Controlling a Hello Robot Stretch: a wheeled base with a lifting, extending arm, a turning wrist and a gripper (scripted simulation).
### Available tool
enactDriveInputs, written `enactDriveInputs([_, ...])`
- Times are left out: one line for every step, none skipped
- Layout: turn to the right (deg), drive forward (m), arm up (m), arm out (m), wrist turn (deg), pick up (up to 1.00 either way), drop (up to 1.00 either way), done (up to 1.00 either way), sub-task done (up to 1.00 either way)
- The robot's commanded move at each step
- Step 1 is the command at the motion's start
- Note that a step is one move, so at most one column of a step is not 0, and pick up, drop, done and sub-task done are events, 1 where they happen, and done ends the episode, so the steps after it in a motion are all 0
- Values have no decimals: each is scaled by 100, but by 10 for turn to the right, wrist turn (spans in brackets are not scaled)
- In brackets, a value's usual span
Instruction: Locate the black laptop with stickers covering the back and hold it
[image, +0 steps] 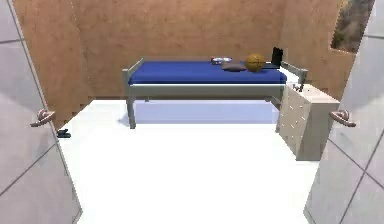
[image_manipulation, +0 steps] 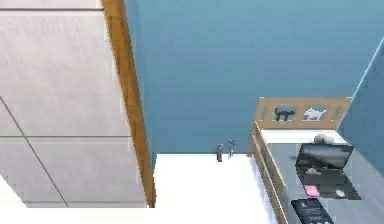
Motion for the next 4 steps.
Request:
enactDriveInputs([450, 0, 0, 0, 0, 0, 0, 0, 0])
enactDriveInputs([450, 0, 0, 0, 0, 0, 0, 0, 0])
enactDriveInputs([150, 0, 0, 0, 0, 0, 0, 0, 0])
enactDriveInputs([0, 30, 0, 0, 0, 0, 0, 0, 0])
